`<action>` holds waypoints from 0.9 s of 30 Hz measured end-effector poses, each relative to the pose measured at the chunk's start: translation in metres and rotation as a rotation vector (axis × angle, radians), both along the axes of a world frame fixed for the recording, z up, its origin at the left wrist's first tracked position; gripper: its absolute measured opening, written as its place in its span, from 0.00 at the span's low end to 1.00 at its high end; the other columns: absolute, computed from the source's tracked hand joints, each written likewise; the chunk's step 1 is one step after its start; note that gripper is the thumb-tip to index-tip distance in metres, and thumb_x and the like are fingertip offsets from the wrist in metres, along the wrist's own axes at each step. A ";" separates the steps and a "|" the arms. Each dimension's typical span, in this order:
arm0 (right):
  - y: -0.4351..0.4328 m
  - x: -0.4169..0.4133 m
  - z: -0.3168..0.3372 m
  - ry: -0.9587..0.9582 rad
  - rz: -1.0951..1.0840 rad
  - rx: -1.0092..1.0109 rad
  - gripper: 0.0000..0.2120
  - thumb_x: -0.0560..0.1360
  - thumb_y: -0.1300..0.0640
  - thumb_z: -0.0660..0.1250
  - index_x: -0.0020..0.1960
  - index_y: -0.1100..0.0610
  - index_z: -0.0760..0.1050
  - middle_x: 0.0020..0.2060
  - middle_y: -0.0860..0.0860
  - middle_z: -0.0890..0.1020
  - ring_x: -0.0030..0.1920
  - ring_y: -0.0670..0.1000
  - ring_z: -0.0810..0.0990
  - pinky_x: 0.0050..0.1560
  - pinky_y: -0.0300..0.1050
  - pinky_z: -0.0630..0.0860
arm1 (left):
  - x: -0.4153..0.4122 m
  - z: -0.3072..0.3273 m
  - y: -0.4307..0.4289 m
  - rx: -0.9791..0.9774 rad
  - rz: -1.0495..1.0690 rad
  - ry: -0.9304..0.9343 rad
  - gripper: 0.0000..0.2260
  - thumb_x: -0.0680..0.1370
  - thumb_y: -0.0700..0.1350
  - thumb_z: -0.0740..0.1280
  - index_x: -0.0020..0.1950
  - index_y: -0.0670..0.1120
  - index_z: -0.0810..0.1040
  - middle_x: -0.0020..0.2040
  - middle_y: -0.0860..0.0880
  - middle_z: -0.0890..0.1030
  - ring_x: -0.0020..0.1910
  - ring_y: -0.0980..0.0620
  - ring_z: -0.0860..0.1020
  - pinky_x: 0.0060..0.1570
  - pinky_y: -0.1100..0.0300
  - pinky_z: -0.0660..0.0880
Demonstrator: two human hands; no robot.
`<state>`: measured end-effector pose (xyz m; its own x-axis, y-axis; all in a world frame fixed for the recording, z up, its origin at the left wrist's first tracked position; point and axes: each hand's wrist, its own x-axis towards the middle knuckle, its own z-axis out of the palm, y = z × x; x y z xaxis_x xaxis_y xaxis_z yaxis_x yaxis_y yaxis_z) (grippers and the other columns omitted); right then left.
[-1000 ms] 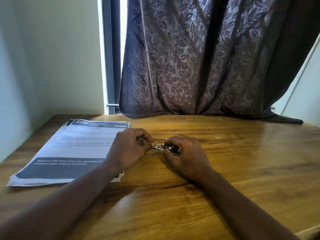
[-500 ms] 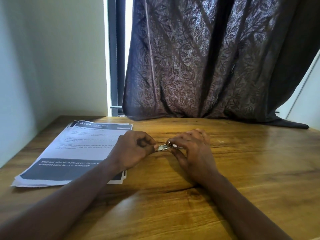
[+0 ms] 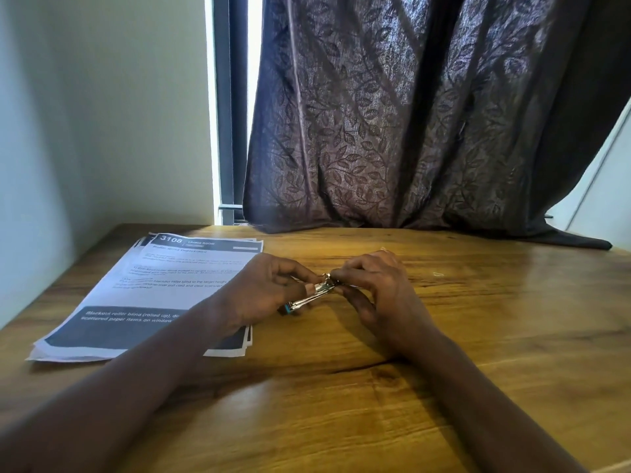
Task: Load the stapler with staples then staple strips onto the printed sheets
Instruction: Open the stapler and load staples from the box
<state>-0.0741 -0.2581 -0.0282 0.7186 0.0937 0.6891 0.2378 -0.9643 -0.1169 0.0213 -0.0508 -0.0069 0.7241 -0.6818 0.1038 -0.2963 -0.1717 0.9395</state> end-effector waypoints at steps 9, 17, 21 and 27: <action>-0.005 0.001 0.000 0.016 0.024 0.006 0.17 0.77 0.47 0.63 0.61 0.50 0.83 0.51 0.46 0.82 0.52 0.53 0.77 0.54 0.58 0.73 | 0.011 0.003 0.014 -0.049 -0.202 0.271 0.13 0.78 0.32 0.69 0.61 0.41 0.83 0.55 0.37 0.86 0.51 0.44 0.85 0.54 0.51 0.84; -0.001 -0.004 0.004 0.025 -0.044 -0.077 0.16 0.78 0.53 0.69 0.65 0.47 0.80 0.48 0.47 0.79 0.50 0.52 0.74 0.49 0.54 0.74 | 0.015 0.001 0.011 -0.240 -0.070 0.376 0.10 0.77 0.33 0.69 0.57 0.38 0.85 0.56 0.37 0.85 0.52 0.41 0.85 0.49 0.52 0.84; 0.008 -0.006 0.006 0.056 -0.057 -0.147 0.17 0.79 0.55 0.67 0.68 0.48 0.78 0.48 0.50 0.78 0.50 0.51 0.73 0.43 0.49 0.75 | 0.018 -0.001 0.013 -0.281 0.001 0.373 0.08 0.78 0.33 0.69 0.55 0.38 0.85 0.54 0.36 0.86 0.51 0.41 0.86 0.49 0.50 0.84; 0.014 -0.008 0.008 -0.028 -0.114 -0.239 0.16 0.79 0.52 0.66 0.66 0.48 0.79 0.48 0.50 0.79 0.48 0.51 0.74 0.34 0.41 0.66 | 0.017 0.002 0.012 -0.316 0.017 0.398 0.13 0.73 0.39 0.74 0.56 0.38 0.85 0.52 0.39 0.87 0.47 0.46 0.87 0.46 0.55 0.85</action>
